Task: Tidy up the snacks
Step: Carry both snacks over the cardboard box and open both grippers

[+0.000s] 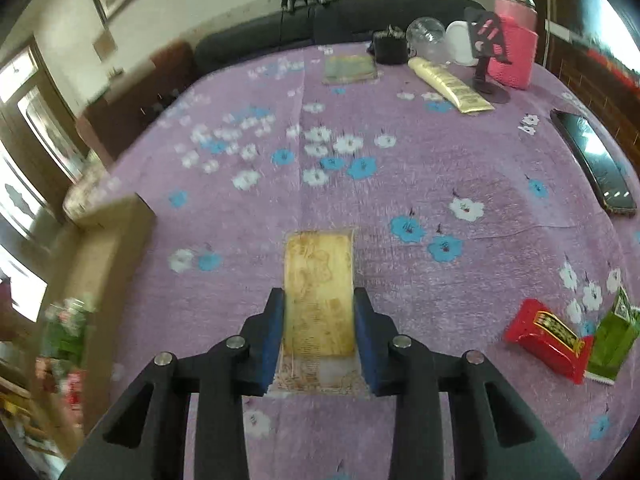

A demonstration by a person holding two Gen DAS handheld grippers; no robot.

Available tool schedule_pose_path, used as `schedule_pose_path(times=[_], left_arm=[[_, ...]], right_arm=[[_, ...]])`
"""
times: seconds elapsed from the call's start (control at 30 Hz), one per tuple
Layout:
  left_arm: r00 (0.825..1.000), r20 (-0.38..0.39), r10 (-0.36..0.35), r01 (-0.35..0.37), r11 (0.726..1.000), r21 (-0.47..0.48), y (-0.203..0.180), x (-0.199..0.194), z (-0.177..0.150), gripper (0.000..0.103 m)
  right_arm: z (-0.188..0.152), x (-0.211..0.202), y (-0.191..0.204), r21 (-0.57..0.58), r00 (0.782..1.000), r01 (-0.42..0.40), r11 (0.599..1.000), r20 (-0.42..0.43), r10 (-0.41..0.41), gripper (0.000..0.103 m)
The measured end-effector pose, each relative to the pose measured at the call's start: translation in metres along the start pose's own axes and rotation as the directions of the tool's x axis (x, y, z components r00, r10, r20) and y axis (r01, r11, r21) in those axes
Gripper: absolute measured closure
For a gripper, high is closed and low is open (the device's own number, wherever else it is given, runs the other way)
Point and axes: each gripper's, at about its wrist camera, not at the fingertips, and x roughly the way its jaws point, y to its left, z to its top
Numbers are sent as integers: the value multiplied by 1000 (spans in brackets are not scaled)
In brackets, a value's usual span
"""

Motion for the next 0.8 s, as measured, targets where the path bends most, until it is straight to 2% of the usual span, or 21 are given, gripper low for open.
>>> schedule_pose_path(times=[0.17,0.43,0.63,0.8], left_arm=[[1000,-9,28,-29,999,-43,26,-1,13,70],[992,-71,107,-111,992,-51,57,32,37,70],[984,-143,105,-124,983,-136,91,70,34,70],[980,-159,115,-141,976,-163,102,77,31,70]], right_arm=[[14,-20,44,-71,994,-102,992,20,104,70],[23,8,153,-197,965,-262,945,-88,249,70],[18,54,214,-271,957,-278,922,-164,240,70],[10,84,235,-286,955,-265,921,-208,211,70]])
